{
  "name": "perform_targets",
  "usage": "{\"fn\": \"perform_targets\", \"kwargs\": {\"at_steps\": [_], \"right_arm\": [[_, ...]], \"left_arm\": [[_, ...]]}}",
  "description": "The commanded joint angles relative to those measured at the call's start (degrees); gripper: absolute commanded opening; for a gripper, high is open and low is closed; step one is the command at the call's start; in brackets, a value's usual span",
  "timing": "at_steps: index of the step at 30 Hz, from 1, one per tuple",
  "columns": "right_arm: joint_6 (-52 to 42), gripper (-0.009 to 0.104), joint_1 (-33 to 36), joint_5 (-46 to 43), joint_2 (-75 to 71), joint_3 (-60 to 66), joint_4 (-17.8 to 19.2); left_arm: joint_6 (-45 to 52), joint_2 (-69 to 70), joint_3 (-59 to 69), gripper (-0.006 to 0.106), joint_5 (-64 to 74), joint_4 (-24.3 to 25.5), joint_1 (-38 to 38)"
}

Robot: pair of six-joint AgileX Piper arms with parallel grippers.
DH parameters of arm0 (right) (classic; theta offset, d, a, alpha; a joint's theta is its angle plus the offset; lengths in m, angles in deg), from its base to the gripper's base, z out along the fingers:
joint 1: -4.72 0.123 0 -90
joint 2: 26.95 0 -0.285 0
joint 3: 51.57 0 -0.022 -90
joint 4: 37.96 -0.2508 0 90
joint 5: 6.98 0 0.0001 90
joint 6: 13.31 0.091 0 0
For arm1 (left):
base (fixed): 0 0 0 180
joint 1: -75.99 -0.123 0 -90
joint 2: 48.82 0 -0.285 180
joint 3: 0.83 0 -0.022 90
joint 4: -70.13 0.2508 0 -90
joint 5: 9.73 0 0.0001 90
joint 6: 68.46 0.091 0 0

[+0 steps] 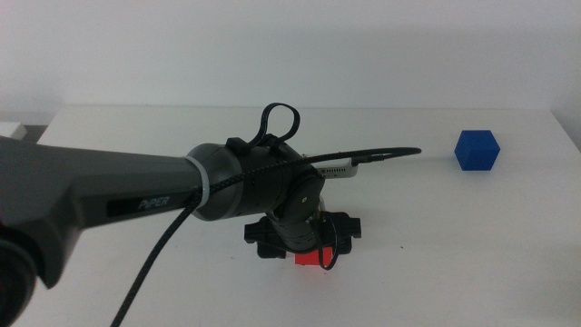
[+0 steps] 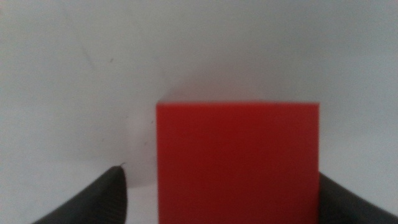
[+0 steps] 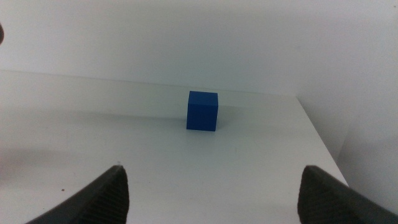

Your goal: Stack red cubes first, then green, then blue cubes in a specific spot.

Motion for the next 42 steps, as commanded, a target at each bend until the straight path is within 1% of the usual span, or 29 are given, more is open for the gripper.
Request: {"fn": "perform_targets", "kwargs": {"at_steps": [1,2,4,6,8,10,13,16,18,19,22,23,26,31,35,38,40,41,42], "right_arm": [[-0.4,0.093,-0.3,-0.5,-0.3,0.2,0.3],[-0.4,0.093,-0.3,-0.5,-0.3,0.2,0.3],[-0.4,0.093,-0.3,-0.5,-0.3,0.2,0.3],[-0.4,0.093,-0.3,-0.5,-0.3,0.2,0.3],[-0.4,0.093,-0.3,-0.5,-0.3,0.2,0.3],[-0.4,0.093,-0.3,-0.5,-0.3,0.2,0.3],[-0.4,0.093,-0.3,-0.5,-0.3,0.2,0.3],[-0.4,0.093,-0.3,-0.5,-0.3,0.2,0.3],[-0.4,0.093,-0.3,-0.5,-0.3,0.2,0.3],[-0.4,0.093,-0.3,-0.5,-0.3,0.2,0.3],[-0.4,0.093,-0.3,-0.5,-0.3,0.2,0.3],[-0.4,0.093,-0.3,-0.5,-0.3,0.2,0.3],[-0.4,0.093,-0.3,-0.5,-0.3,0.2,0.3],[-0.4,0.093,-0.3,-0.5,-0.3,0.2,0.3],[-0.4,0.093,-0.3,-0.5,-0.3,0.2,0.3],[-0.4,0.093,-0.3,-0.5,-0.3,0.2,0.3],[-0.4,0.093,-0.3,-0.5,-0.3,0.2,0.3],[-0.4,0.093,-0.3,-0.5,-0.3,0.2,0.3],[-0.4,0.093,-0.3,-0.5,-0.3,0.2,0.3]], "left_arm": [[1.8,2.3,-0.1,0.091,1.2,-0.4,0.0],[3.1,3.9,-0.1,0.094,1.8,-0.4,-0.1],[4.5,7.7,-0.1,0.094,3.6,0.2,-0.9],[5.3,12.0,-0.1,0.094,6.3,2.4,-2.0],[6.3,16.6,-0.1,0.094,9.7,5.1,-4.2],[8.7,20.0,-0.5,0.094,13.0,5.7,-7.8],[15.9,21.9,-2.7,0.094,18.6,3.8,-16.0],[21.9,20.9,-4.6,0.094,21.3,0.7,-24.9],[26.3,19.0,-5.6,0.094,21.9,-2.1,-30.8],[32.3,16.8,-6.7,0.094,21.5,-5.2,-35.8],[41.6,12.7,-8.4,0.094,19.6,-9.6,-40.9],[43.2,11.1,-9.1,0.094,19.6,-10.5,-42.3],[45.5,6.5,-11.3,0.094,19.6,-11.4,-44.4],[48.1,0.0,-14.3,0.094,16.9,-11.1,-44.6],[49.7,-3.9,-15.7,0.094,14.5,-12.6,-44.6],[49.7,-6.0,-16.1,0.094,12.6,-12.4,-44.6],[49.7,-7.0,-16.1,0.093,11.3,-11.3,-44.6],[49.7,-7.5,-16.1,0.092,10.2,-10.8,-44.7],[49.7,-8.0,-16.1,0.085,8.4,-9.6,-44.7]]}}
